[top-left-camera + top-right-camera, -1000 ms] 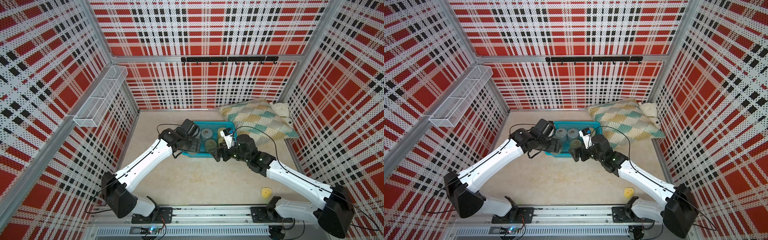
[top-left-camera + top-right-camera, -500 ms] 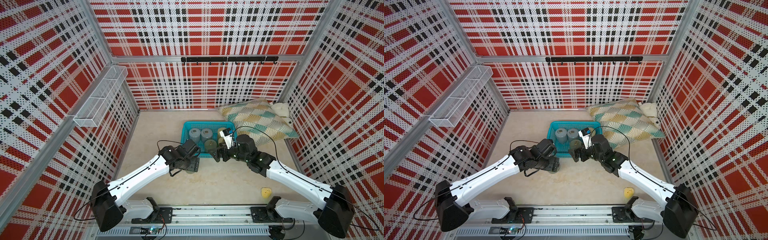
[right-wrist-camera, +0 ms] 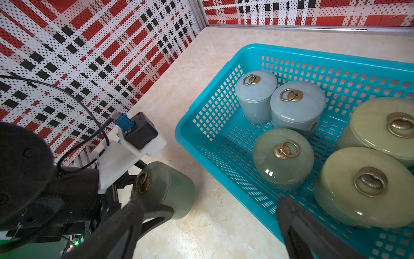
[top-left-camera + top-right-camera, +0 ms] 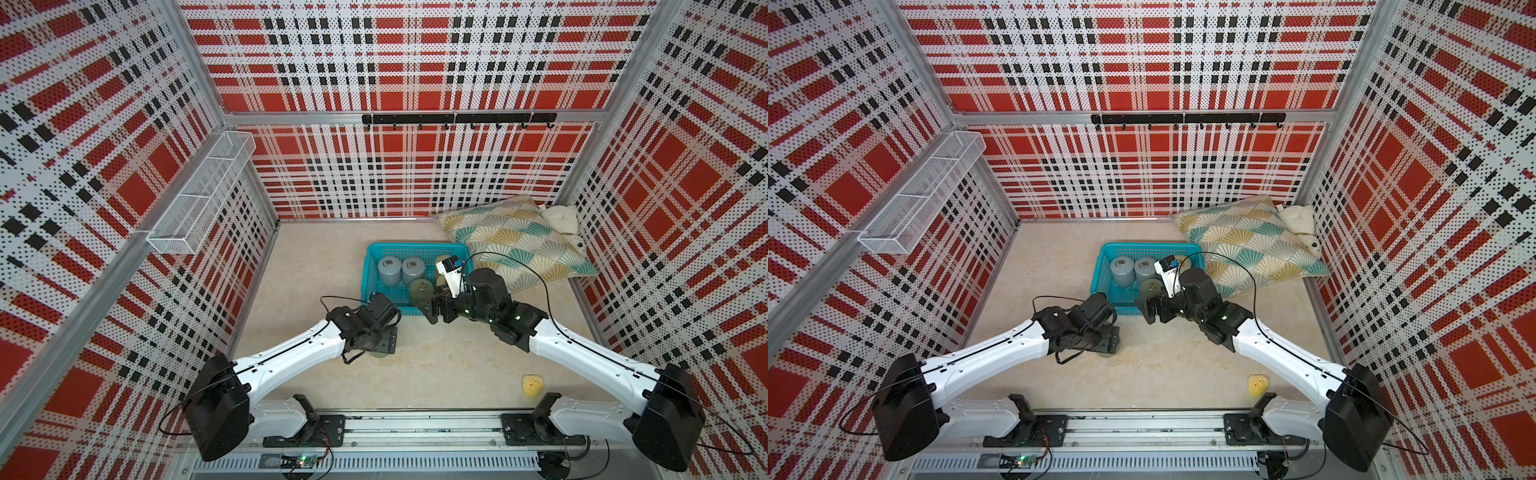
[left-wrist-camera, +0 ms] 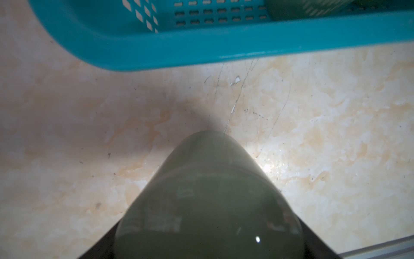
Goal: Take the tea canister out of the basket
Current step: Place the tea canister at the center of the board.
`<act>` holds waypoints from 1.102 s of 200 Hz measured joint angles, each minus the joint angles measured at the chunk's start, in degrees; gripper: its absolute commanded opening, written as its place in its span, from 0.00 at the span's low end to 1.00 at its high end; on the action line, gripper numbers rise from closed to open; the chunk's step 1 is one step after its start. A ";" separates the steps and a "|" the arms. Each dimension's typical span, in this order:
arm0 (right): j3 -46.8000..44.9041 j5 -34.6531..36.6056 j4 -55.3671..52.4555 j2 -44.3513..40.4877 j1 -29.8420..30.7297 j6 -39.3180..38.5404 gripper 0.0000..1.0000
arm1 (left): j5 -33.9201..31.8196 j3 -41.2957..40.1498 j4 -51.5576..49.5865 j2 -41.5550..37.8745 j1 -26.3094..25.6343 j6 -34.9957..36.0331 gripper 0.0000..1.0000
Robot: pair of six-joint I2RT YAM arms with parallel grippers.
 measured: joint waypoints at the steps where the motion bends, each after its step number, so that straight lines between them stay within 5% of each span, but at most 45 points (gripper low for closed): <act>1: 0.00 -0.02 0.00 0.02 0.00 0.00 1.00 | -0.02 -0.02 0.11 0.07 0.00 -0.02 0.59; 96: 0.00 0.09 0.04 0.44 0.04 -0.07 1.00 | -1.38 -1.27 6.14 6.84 0.07 0.17 0.62; 160: 0.00 0.22 0.07 0.98 0.04 -0.04 1.00 | -1.44 -1.27 7.17 7.21 0.17 0.57 0.93; 220: 0.02 0.55 0.07 1.29 0.04 -0.04 1.00 | -0.76 -0.68 7.45 5.55 0.33 0.61 1.00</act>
